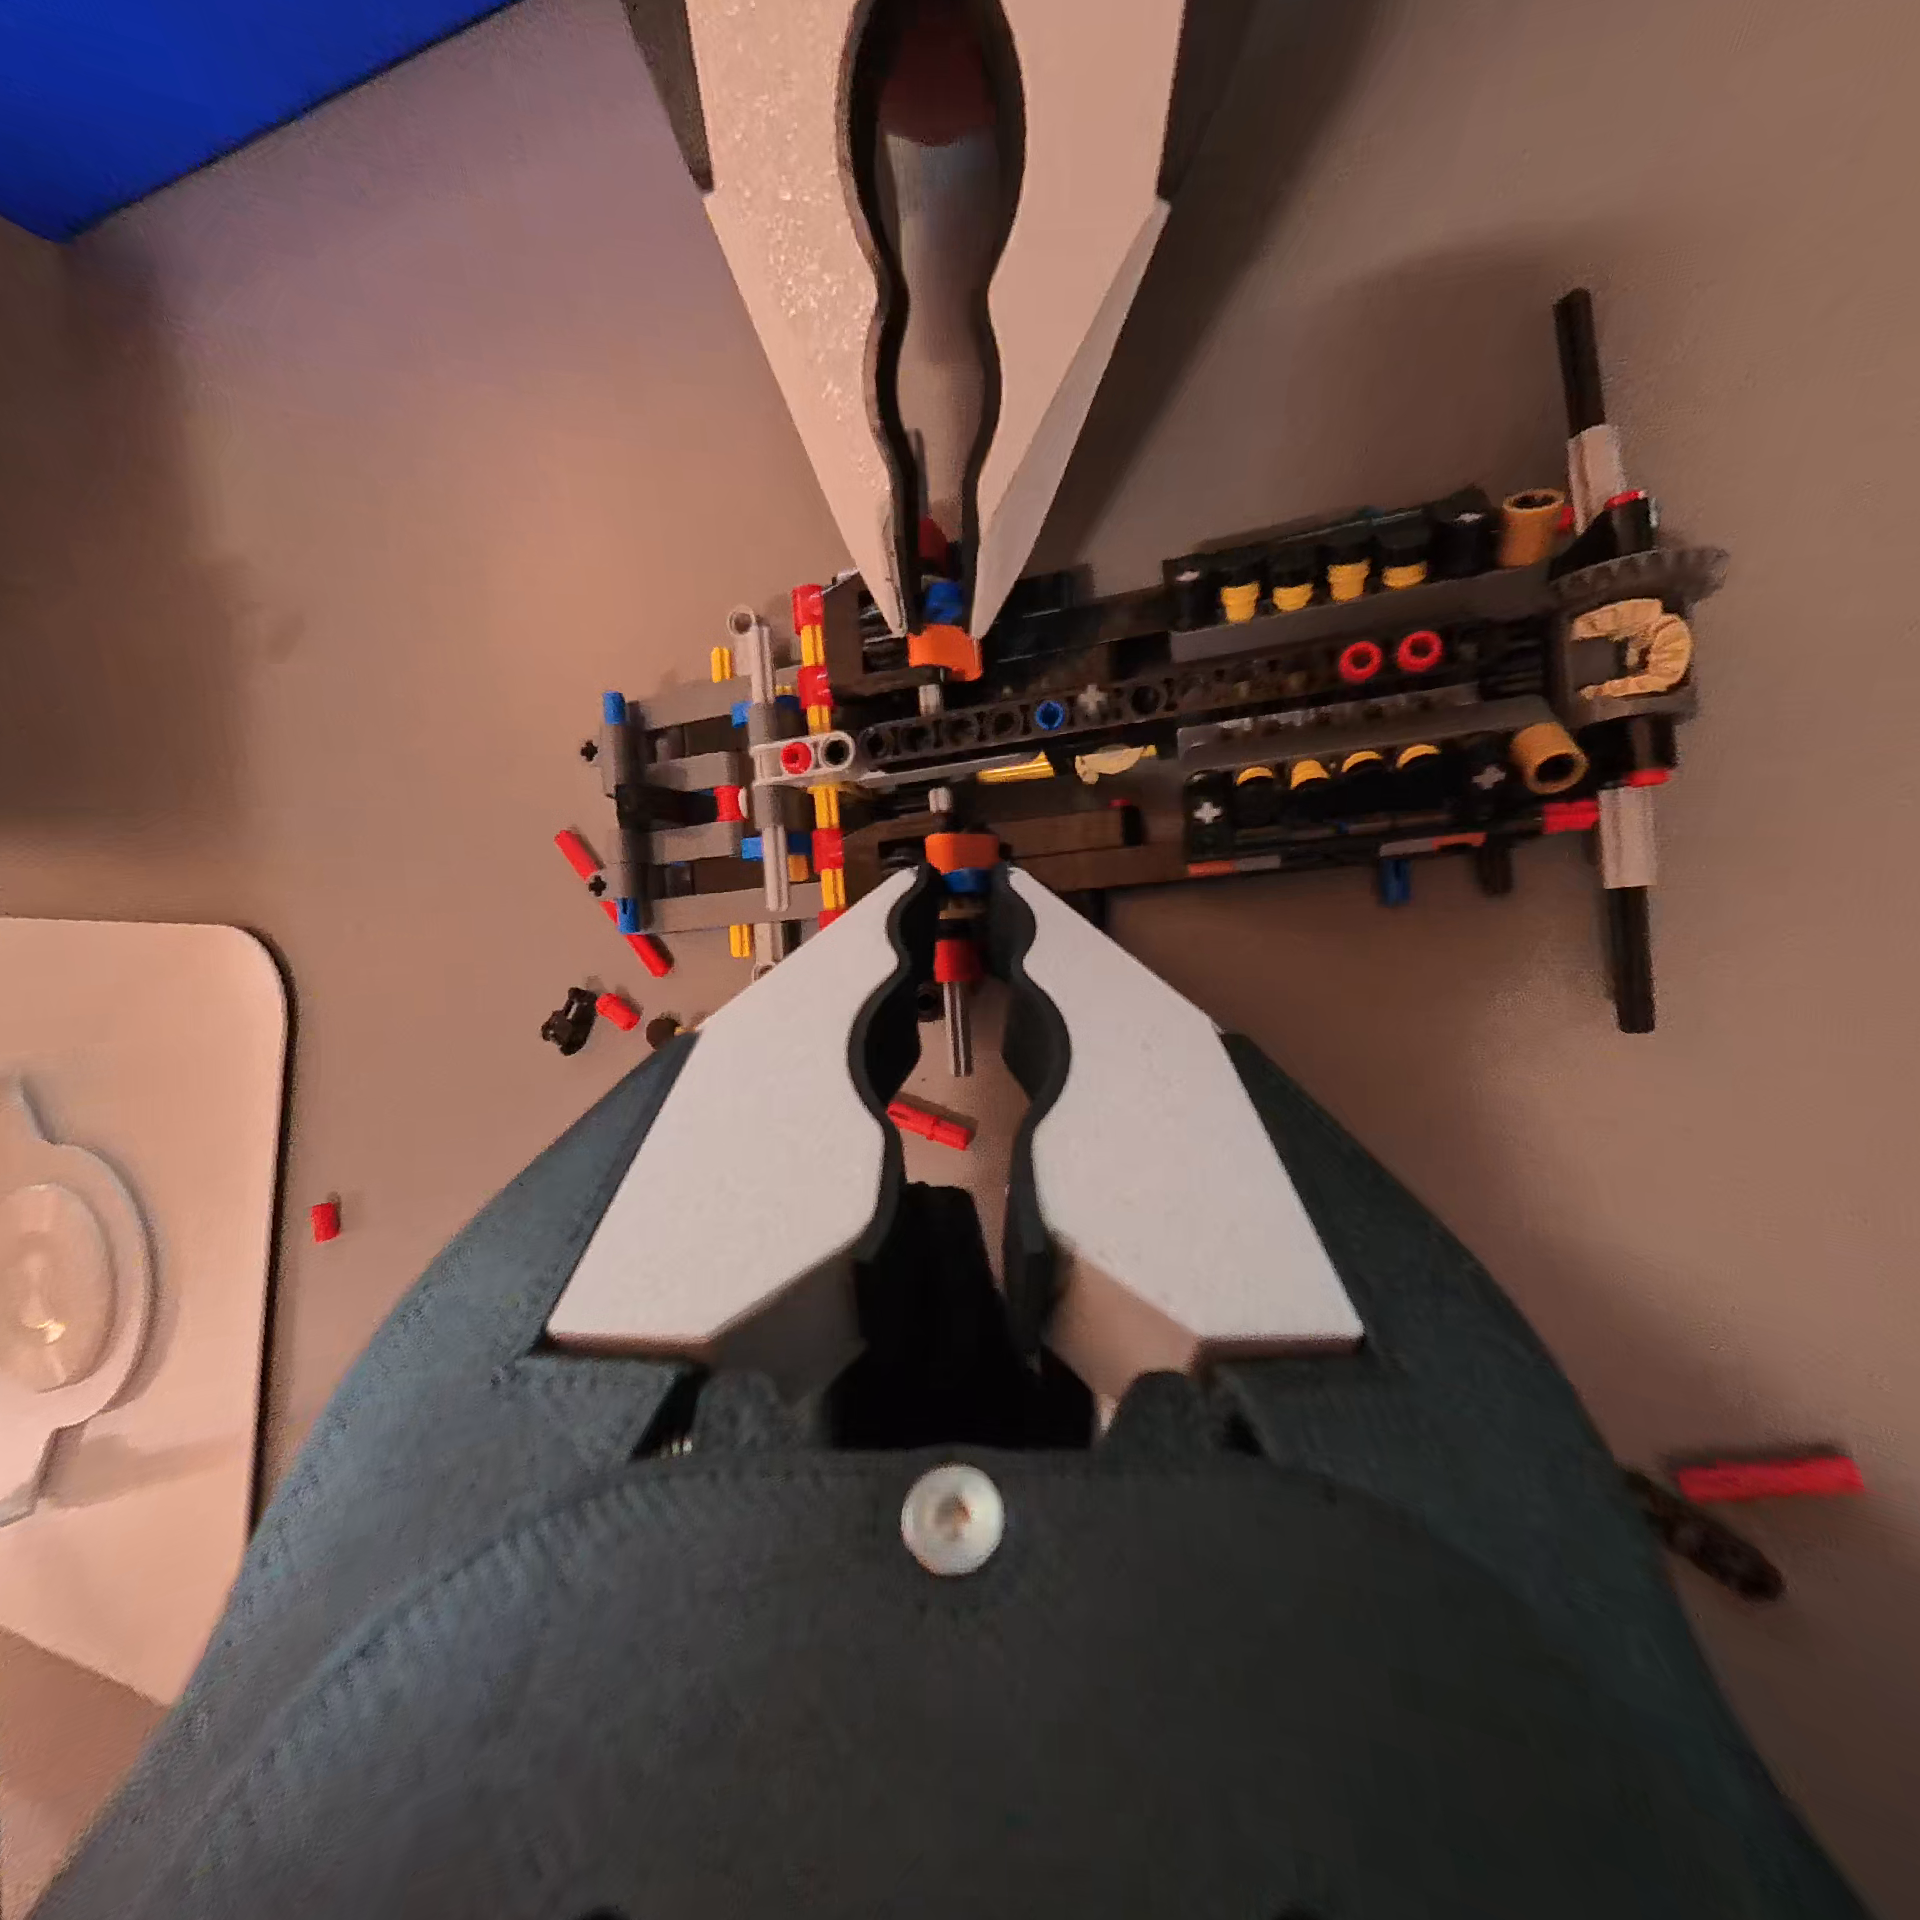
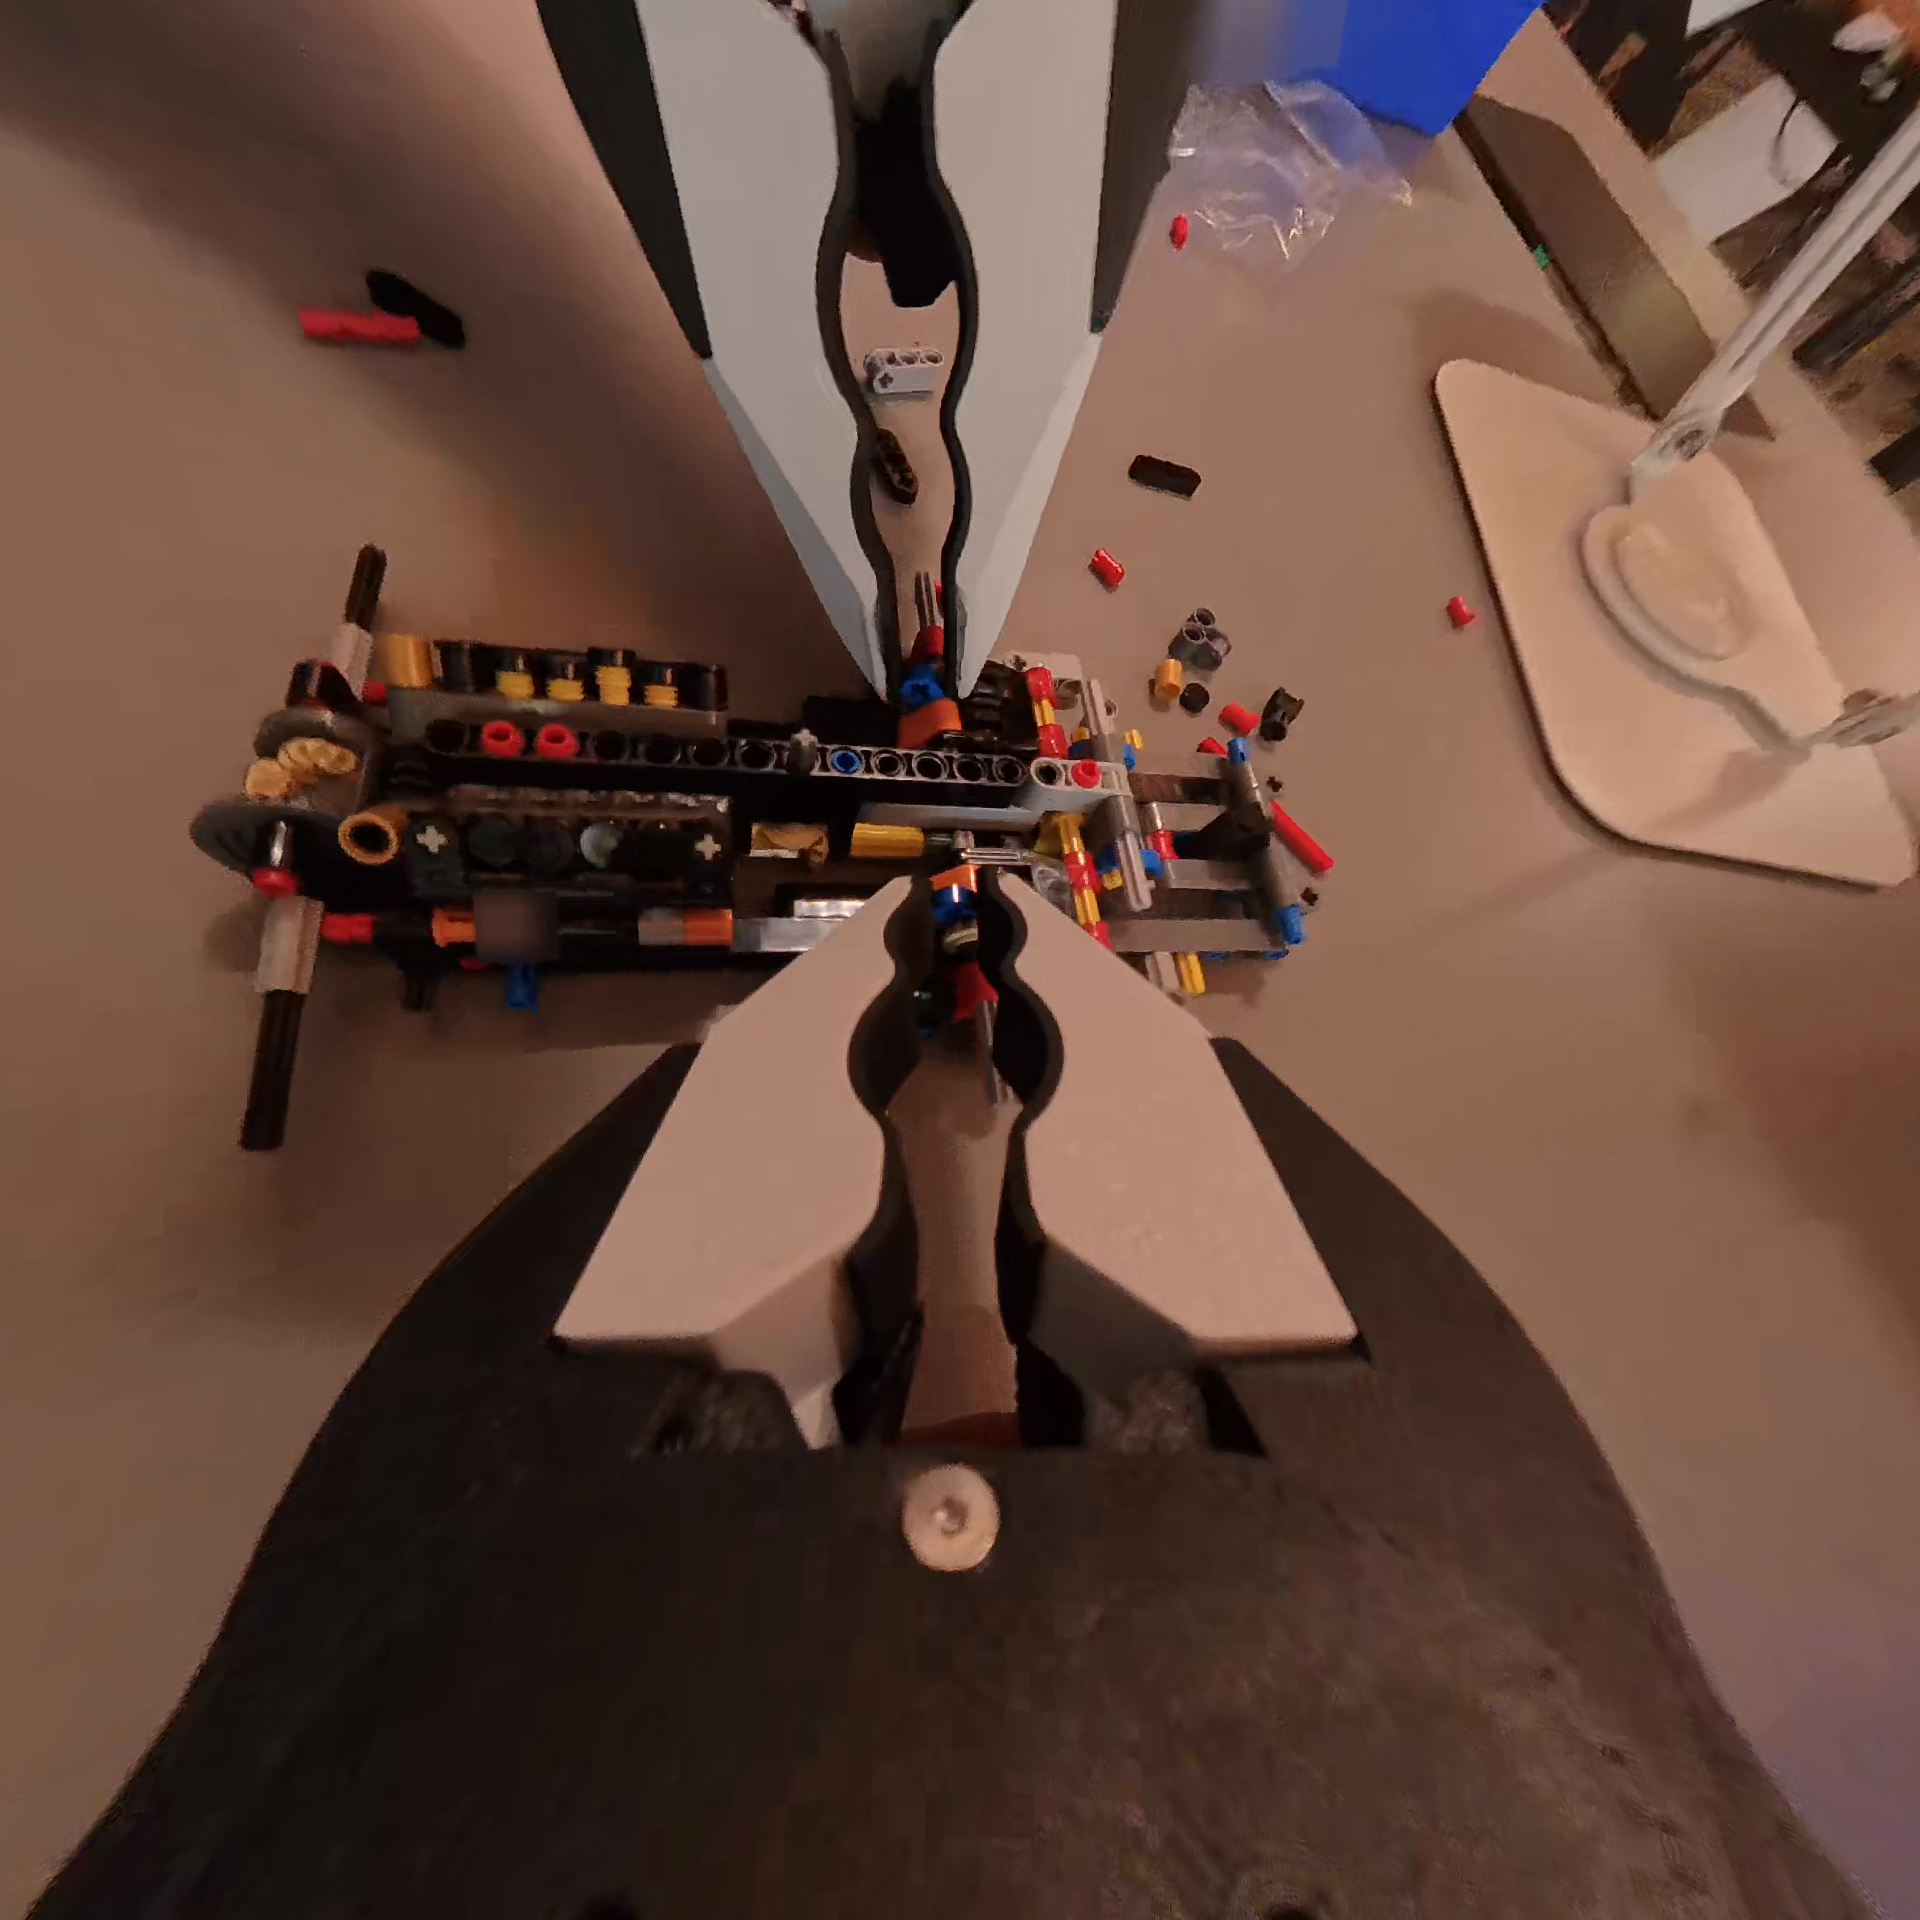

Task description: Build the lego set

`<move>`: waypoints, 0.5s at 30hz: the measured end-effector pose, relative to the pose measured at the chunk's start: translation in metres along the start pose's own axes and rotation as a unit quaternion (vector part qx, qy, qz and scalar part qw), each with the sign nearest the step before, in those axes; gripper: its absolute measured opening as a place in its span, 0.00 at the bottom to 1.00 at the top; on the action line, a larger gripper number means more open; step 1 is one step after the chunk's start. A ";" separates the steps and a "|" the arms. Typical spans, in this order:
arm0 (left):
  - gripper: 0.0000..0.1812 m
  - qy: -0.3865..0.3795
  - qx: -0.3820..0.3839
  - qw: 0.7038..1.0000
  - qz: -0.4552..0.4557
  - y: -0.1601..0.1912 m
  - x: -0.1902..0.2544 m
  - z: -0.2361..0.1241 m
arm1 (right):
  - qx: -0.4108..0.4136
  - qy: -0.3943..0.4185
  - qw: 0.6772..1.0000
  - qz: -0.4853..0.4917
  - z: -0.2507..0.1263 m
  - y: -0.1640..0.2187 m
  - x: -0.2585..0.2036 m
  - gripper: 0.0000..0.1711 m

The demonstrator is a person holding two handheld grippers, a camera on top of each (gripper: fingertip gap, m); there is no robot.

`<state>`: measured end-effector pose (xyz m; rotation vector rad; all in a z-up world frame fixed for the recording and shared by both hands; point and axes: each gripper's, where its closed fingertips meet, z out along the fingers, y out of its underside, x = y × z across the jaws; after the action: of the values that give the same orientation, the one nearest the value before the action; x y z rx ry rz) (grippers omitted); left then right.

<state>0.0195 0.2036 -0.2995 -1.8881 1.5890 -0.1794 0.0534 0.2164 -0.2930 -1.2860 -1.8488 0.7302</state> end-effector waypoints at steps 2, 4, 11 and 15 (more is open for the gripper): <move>0.05 0.019 0.003 1.000 -0.014 0.000 -0.001 0.000 | 0.007 -0.014 0.999 0.038 0.000 0.000 0.002 0.03; 0.05 0.032 0.010 0.999 -0.021 0.000 -0.001 0.000 | 0.008 -0.019 0.998 0.051 0.000 0.000 0.002 0.03; 0.15 -0.039 0.010 0.999 0.006 0.000 -0.006 -0.001 | -0.003 0.015 1.000 -0.019 -0.002 0.000 0.003 0.14; 0.25 -0.078 0.032 0.996 -0.006 -0.001 -0.014 -0.003 | 0.001 0.021 1.000 -0.023 -0.006 0.001 0.011 0.22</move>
<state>0.0150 0.2152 -0.2921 -1.8158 1.4509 -0.0840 0.0561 0.2271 -0.2877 -1.2430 -1.8378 0.6755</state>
